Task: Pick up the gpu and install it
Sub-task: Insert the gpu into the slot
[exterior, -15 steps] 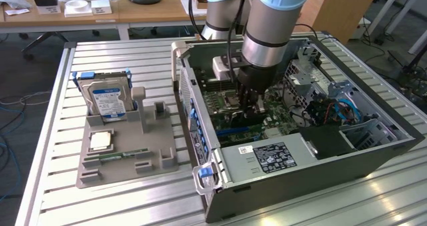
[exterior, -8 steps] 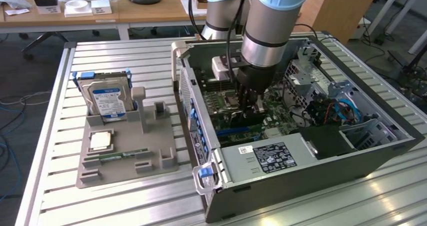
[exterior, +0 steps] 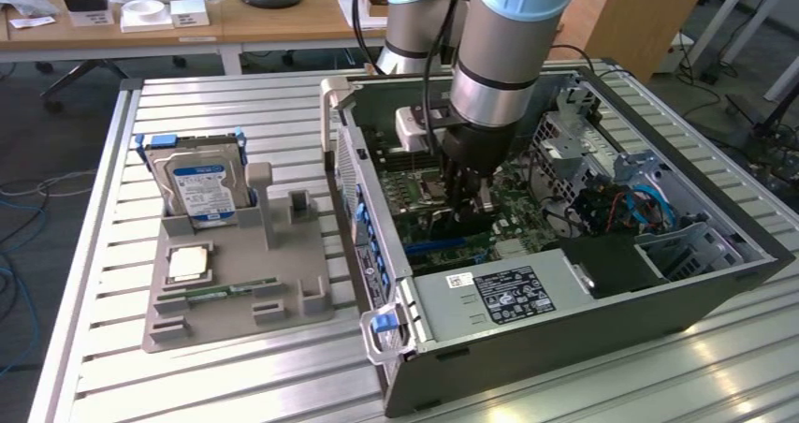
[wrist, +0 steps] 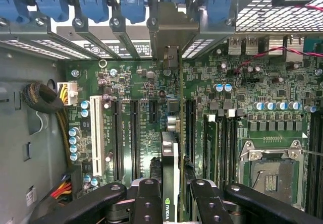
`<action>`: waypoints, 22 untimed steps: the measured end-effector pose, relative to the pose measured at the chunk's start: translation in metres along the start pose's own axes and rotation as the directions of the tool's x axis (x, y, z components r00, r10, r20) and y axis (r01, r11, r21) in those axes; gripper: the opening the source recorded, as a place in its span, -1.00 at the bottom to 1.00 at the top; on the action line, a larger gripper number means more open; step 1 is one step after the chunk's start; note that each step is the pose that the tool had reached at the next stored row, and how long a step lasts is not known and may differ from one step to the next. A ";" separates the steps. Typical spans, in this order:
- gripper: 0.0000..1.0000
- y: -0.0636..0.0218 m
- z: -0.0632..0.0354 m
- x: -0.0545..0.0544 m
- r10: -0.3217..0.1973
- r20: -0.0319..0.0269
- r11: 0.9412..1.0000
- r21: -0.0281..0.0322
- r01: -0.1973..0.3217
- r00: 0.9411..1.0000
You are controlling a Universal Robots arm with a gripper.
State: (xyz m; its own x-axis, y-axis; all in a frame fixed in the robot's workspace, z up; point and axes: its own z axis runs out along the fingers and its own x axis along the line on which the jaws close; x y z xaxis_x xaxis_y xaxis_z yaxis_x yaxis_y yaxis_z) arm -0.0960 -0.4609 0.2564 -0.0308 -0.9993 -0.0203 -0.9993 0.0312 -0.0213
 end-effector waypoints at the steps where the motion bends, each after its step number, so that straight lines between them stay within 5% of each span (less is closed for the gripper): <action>1: -0.47 0.0000 0.0006 0.000 0.000 0.000 1.000 0.000 0.000 1.000; 22: -0.47 0.0004 0.0069 0.000 0.000 -0.001 1.000 0.000 0.000 1.000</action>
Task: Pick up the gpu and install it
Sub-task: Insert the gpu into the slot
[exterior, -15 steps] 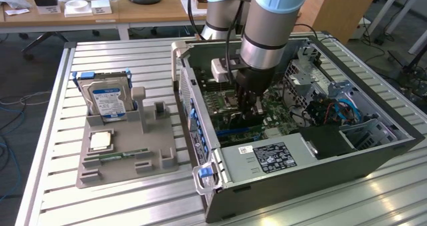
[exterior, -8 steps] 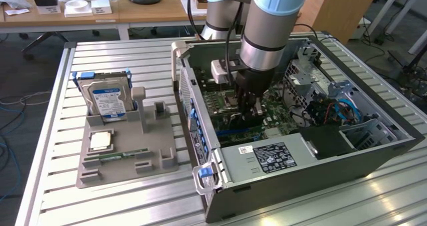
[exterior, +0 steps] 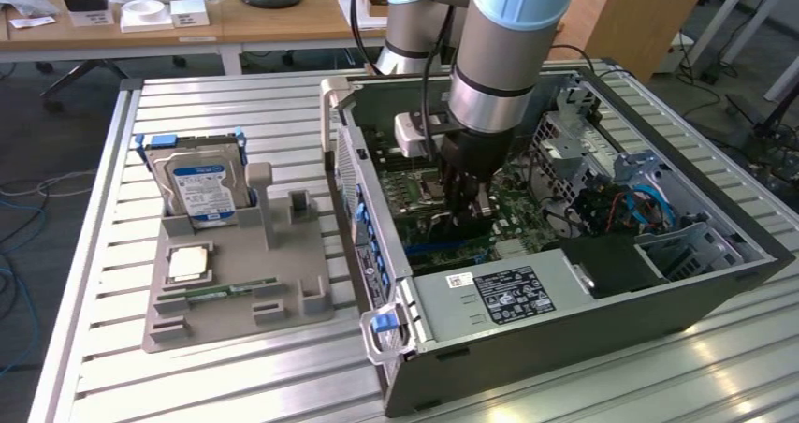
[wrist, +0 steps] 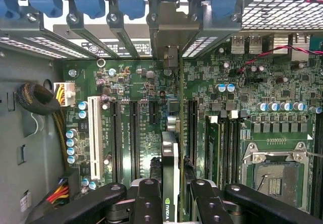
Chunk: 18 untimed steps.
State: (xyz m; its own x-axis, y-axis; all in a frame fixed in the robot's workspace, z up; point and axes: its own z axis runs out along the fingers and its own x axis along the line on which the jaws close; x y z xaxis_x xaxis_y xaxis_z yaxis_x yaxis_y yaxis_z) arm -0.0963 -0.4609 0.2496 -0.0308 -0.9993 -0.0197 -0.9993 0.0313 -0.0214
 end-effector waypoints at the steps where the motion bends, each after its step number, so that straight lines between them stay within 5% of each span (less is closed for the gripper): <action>1: -0.47 0.0001 0.0000 0.000 0.000 0.000 1.000 0.000 0.000 1.000; 18: -0.47 0.0005 0.0044 0.000 0.000 -0.001 1.000 0.000 0.000 1.000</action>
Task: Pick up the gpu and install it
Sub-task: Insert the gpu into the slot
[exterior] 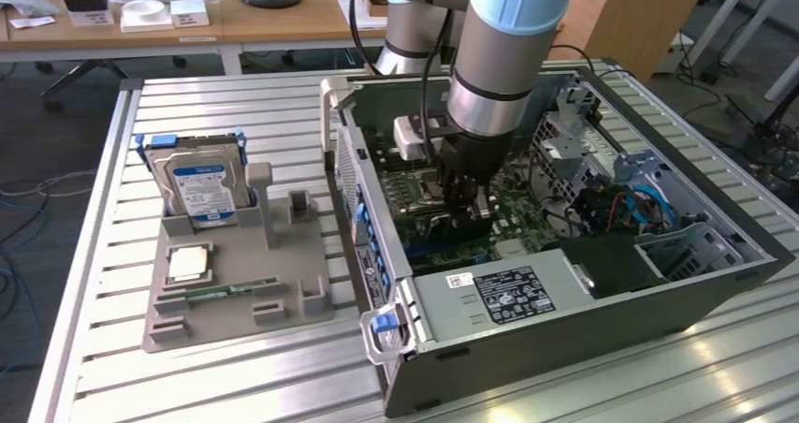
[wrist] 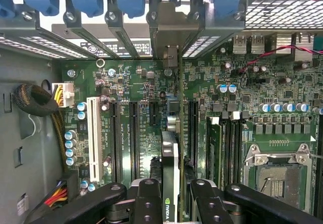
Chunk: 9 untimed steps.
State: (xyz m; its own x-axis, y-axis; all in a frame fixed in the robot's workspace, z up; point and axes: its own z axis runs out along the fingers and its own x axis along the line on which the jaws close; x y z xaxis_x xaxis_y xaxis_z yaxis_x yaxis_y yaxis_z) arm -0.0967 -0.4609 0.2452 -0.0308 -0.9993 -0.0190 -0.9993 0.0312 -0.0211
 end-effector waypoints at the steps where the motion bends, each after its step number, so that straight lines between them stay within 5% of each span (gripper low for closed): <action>1: -0.47 0.0000 0.0001 0.000 0.000 0.000 1.000 0.000 0.000 1.000; 9: -0.47 0.0002 0.0006 0.000 0.000 0.000 1.000 0.000 0.000 1.000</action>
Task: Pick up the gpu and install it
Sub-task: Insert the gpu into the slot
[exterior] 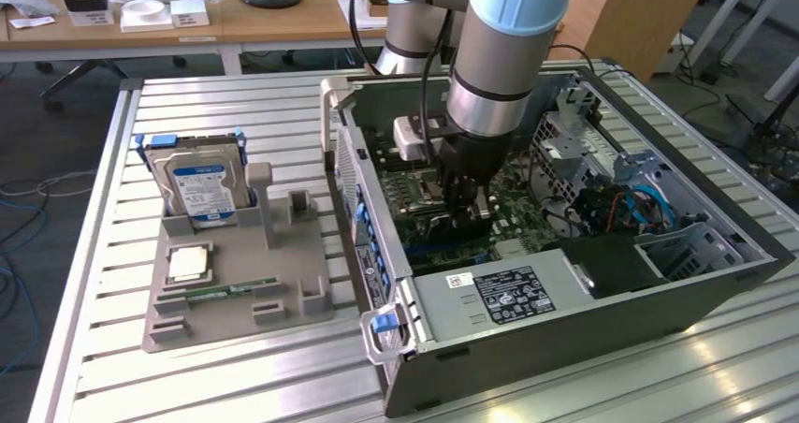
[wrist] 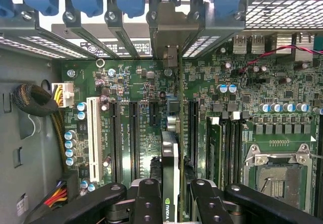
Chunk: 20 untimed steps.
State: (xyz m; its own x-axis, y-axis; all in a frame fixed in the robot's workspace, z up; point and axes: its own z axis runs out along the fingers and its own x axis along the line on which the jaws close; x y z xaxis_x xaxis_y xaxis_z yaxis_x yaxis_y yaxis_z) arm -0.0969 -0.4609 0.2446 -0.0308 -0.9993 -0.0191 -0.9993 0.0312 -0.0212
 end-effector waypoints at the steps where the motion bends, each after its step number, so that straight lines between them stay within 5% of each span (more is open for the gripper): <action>1: -0.47 0.0001 0.0001 0.000 0.000 0.000 1.000 0.000 0.000 1.000; 20: -0.47 0.0024 0.0018 0.000 0.000 -0.001 1.000 0.000 0.000 1.000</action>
State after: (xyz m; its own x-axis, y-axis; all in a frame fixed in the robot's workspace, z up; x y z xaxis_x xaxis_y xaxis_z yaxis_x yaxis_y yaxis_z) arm -0.0992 -0.4609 0.2428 -0.0308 -0.9994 -0.0181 -0.9993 0.0311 -0.0212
